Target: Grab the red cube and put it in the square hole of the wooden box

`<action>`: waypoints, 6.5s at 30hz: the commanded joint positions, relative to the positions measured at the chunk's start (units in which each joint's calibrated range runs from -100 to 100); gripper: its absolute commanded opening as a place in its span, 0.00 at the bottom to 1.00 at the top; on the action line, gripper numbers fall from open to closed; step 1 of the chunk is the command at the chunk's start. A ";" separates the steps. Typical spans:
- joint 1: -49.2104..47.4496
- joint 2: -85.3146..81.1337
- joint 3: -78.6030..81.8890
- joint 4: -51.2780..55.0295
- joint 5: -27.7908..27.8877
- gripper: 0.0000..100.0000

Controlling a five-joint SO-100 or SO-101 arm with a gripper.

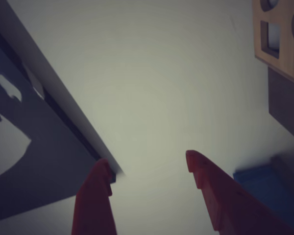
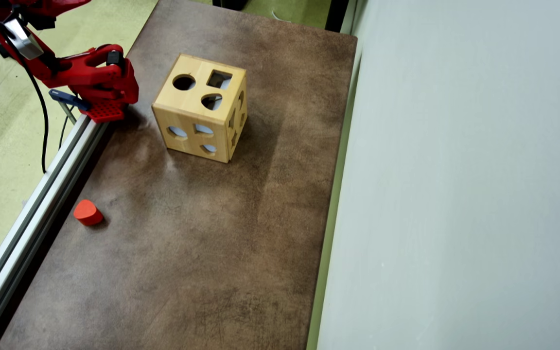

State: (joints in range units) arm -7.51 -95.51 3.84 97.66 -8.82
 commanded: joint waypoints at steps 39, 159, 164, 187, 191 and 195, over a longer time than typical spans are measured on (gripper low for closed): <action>10.85 0.35 15.84 0.81 10.84 0.03; 10.78 0.26 16.47 0.25 11.04 0.03; 10.78 0.26 16.47 0.25 11.04 0.03; 10.78 0.26 16.47 0.25 11.04 0.03; 10.78 0.26 16.47 0.25 11.04 0.03; 10.78 0.26 16.47 0.25 11.04 0.03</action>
State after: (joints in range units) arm 3.13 -95.51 20.27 97.98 1.78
